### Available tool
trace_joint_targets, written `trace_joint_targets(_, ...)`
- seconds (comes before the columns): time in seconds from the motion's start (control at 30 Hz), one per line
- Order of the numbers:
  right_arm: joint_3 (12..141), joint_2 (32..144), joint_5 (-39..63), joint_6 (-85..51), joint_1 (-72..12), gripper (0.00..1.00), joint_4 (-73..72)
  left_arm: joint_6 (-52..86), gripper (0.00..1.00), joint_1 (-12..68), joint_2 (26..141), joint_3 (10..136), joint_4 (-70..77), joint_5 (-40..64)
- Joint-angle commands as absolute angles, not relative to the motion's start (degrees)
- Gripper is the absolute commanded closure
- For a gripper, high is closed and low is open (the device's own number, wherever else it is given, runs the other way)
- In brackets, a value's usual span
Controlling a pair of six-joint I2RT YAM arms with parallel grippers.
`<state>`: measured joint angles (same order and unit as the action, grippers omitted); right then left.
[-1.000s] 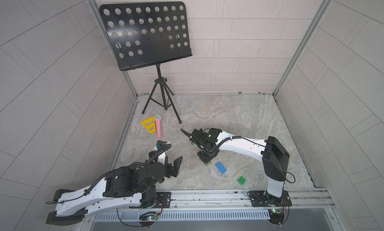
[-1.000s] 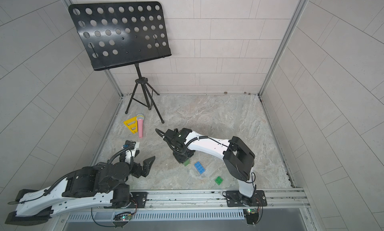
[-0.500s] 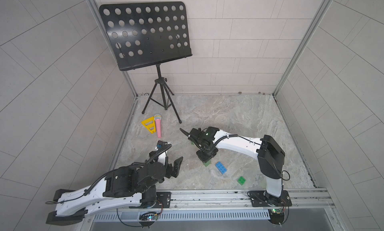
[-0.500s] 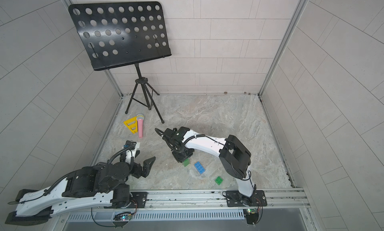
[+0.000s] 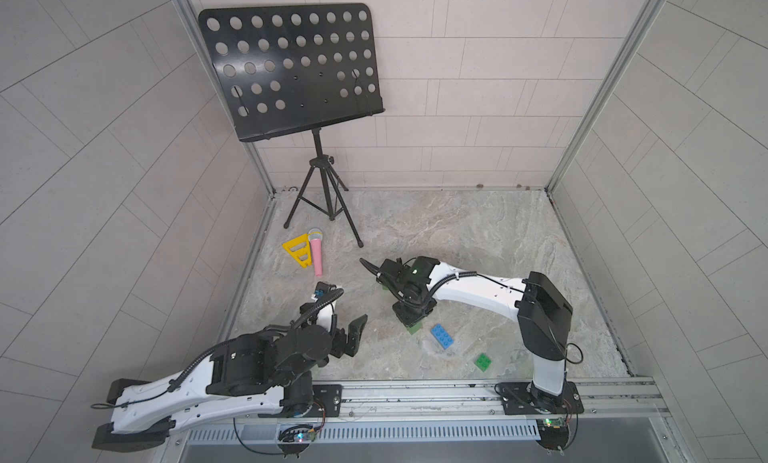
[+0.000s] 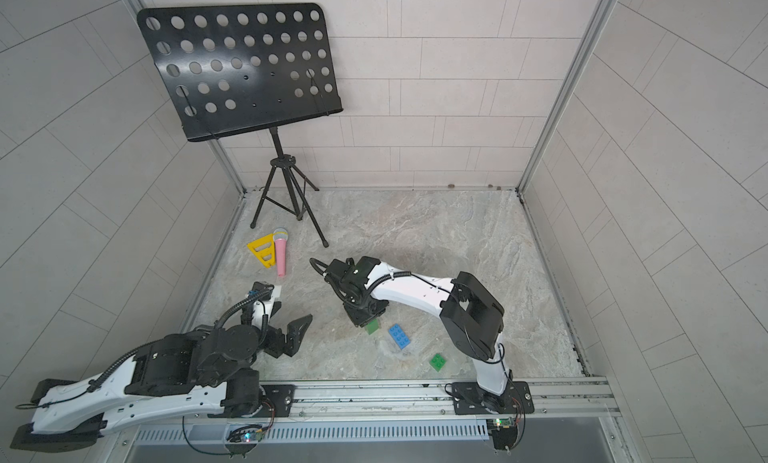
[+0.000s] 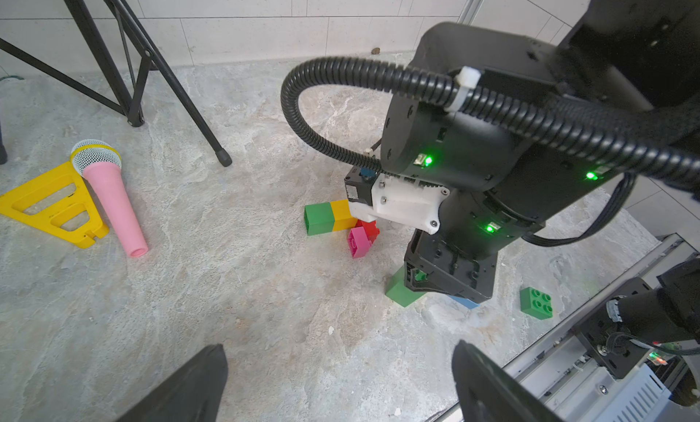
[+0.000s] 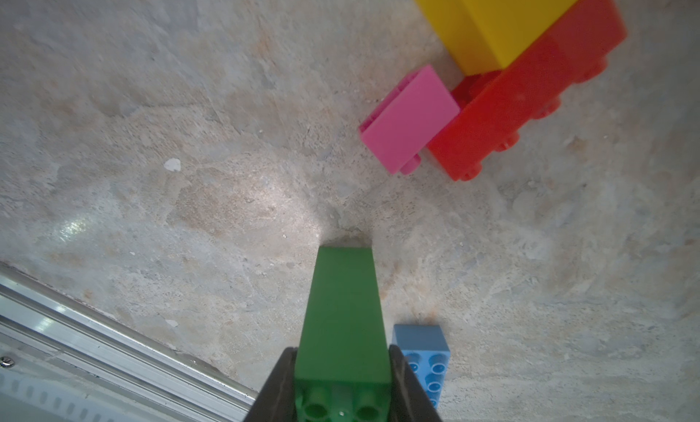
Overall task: Assemble the letter r with lego
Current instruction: Assemble the lego brick with the lego brick.
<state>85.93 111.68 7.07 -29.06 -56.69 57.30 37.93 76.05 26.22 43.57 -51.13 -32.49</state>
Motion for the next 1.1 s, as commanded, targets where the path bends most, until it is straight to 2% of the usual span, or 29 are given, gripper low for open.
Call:
trace_joint_targets(0.0, 76.6, 123.5, 3.5, -30.8, -56.8, 1.0, 52.0, 37.2, 0.0, 76.3, 27.1, 42.9, -50.3, -32.8)
trace_joint_targets(0.1, 76.4, 121.4, 4.3, -30.4, -56.9, 1.0, 51.5, 37.0, 0.0, 76.3, 27.6, 43.1, -50.3, -32.7)
trace_joint_targets(0.2, 76.0, 118.0, 4.8, -31.0, -57.0, 0.95, 51.2, 36.8, 0.0, 76.3, 27.7, 43.1, -50.2, -32.8)
trace_joint_targets(0.37, 77.4, 113.5, 4.3, -31.4, -57.0, 0.78, 52.6, 36.8, 0.0, 76.3, 27.4, 43.0, -50.2, -32.8)
trace_joint_targets(0.53, 80.8, 110.4, 2.4, -30.8, -56.9, 0.54, 55.2, 36.9, 0.0, 76.2, 27.1, 42.9, -50.2, -32.9)
trace_joint_targets(0.6, 82.0, 109.6, 1.7, -30.2, -56.5, 0.48, 56.0, 37.0, 0.0, 76.3, 27.0, 42.9, -50.1, -33.0)
trace_joint_targets(0.8, 83.3, 105.2, 1.8, -29.6, -55.7, 0.41, 55.8, 37.1, 0.0, 76.5, 26.8, 42.9, -50.2, -32.8)
trace_joint_targets(1.07, 77.5, 91.2, -0.8, -34.6, -54.5, 0.36, 55.0, 37.1, 0.0, 76.5, 26.8, 43.0, -50.2, -32.5)
